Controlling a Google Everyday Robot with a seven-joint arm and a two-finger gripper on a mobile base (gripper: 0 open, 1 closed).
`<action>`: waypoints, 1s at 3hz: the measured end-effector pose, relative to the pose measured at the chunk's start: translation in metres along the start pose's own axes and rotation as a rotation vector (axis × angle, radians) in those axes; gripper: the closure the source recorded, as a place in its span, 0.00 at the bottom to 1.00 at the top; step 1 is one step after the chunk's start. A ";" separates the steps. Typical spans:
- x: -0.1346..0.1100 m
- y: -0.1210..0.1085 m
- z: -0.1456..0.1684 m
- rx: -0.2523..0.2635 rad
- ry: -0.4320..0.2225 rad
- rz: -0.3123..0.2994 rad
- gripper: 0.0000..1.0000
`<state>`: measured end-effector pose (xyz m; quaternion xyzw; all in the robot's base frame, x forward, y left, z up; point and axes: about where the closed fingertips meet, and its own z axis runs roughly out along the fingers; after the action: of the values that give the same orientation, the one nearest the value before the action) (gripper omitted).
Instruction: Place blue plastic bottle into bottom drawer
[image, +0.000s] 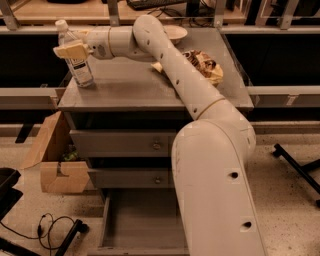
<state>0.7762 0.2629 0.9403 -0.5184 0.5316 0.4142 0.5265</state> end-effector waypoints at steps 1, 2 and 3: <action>0.000 0.000 0.000 0.000 0.000 0.001 0.94; 0.000 0.000 0.000 0.000 0.000 0.000 1.00; -0.006 0.005 -0.007 0.025 -0.005 -0.002 1.00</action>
Offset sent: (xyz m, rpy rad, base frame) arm 0.0000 0.0001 -0.0001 -0.0003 0.0005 0.0000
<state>0.7696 0.2578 0.9467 -0.5113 0.5350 0.4084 0.5344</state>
